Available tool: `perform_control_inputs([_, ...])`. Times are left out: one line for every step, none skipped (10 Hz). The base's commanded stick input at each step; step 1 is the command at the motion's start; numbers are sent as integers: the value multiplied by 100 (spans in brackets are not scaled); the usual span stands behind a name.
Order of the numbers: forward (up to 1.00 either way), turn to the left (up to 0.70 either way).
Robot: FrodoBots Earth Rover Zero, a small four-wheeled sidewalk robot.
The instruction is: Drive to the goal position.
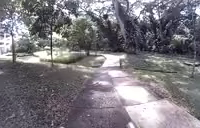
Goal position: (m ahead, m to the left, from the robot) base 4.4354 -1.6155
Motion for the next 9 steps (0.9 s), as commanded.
perform_control_inputs([0,-66])
perform_control_inputs([0,-43])
perform_control_inputs([0,0])
perform_control_inputs([0,0])
perform_control_inputs([0,0])
perform_control_inputs([0,0])
perform_control_inputs([0,0])
perform_control_inputs([0,0])
perform_control_inputs([1,0])
